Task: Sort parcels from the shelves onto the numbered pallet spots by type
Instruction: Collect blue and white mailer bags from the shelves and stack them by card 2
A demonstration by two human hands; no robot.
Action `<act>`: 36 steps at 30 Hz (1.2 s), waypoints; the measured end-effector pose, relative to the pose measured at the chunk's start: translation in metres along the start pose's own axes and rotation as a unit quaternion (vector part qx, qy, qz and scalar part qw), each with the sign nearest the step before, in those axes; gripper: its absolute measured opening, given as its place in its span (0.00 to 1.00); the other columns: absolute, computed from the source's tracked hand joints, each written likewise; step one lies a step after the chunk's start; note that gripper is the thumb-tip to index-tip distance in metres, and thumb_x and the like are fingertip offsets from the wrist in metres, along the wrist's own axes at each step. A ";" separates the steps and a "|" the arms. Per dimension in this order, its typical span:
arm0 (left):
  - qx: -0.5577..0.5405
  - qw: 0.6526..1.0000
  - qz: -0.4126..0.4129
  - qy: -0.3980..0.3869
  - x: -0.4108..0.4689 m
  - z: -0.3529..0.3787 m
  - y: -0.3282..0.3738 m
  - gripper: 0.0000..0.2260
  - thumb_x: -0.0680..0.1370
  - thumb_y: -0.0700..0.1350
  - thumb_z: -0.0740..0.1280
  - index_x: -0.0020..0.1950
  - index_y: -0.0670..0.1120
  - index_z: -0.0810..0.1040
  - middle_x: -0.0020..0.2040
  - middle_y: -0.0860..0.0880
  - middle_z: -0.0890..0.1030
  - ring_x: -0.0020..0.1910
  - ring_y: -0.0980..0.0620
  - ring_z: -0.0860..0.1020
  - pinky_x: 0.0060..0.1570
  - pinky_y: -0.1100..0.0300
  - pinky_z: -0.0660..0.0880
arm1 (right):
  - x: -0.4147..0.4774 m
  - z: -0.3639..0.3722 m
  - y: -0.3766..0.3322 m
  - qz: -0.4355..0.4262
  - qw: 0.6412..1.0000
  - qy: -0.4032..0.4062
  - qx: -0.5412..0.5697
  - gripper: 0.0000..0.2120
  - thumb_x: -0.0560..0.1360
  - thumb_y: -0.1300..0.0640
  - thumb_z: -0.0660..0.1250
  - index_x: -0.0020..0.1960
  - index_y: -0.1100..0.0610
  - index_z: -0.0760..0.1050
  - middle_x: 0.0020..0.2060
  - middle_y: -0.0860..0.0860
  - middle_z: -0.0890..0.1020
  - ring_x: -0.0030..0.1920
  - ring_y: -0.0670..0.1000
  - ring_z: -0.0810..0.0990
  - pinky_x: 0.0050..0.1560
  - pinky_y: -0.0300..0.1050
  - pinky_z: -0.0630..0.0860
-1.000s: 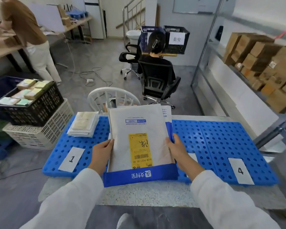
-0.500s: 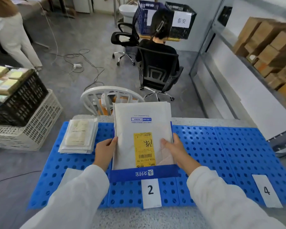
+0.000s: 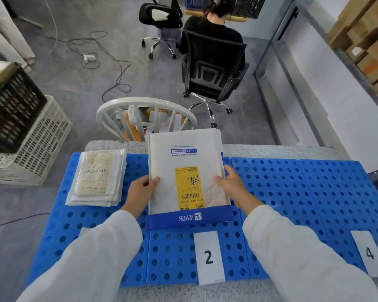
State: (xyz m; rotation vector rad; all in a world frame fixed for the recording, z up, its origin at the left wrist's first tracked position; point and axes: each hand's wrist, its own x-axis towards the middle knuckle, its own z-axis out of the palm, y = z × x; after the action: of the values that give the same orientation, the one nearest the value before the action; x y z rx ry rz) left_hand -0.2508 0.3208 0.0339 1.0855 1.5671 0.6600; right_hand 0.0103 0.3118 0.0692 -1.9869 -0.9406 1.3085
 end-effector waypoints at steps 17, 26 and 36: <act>0.145 0.988 0.060 -0.001 0.004 0.003 -0.010 0.12 0.79 0.53 0.61 0.60 0.51 0.75 0.58 0.49 0.78 0.55 0.51 0.76 0.54 0.56 0.74 | 0.009 -0.001 0.031 0.010 0.993 0.022 -0.118 0.26 0.76 0.60 0.67 0.71 0.57 0.63 0.63 0.57 0.72 0.54 0.52 0.75 0.54 0.47 0.76; 0.236 0.950 0.202 -0.020 -0.031 0.016 0.058 0.18 0.81 0.45 0.62 0.72 0.47 0.69 0.71 0.49 0.71 0.70 0.50 0.67 0.68 0.58 0.62 | -0.045 -0.030 0.001 -0.149 0.942 0.053 -0.295 0.21 0.81 0.57 0.58 0.73 0.55 0.64 0.72 0.51 0.66 0.72 0.52 0.63 0.69 0.48 0.63; 0.440 0.817 0.369 -0.059 -0.129 0.072 0.155 0.25 0.79 0.59 0.60 0.72 0.46 0.67 0.70 0.48 0.71 0.68 0.49 0.69 0.65 0.54 0.67 | -0.169 -0.146 0.001 -0.169 0.913 0.144 -0.342 0.29 0.79 0.49 0.63 0.76 0.56 0.58 0.74 0.52 0.63 0.73 0.53 0.64 0.70 0.50 0.65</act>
State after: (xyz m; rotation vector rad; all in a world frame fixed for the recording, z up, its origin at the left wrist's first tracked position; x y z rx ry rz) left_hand -0.1325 0.2636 0.2034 2.4561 1.3025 0.3034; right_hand 0.1005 0.1626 0.2092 -2.2767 -1.6539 0.4932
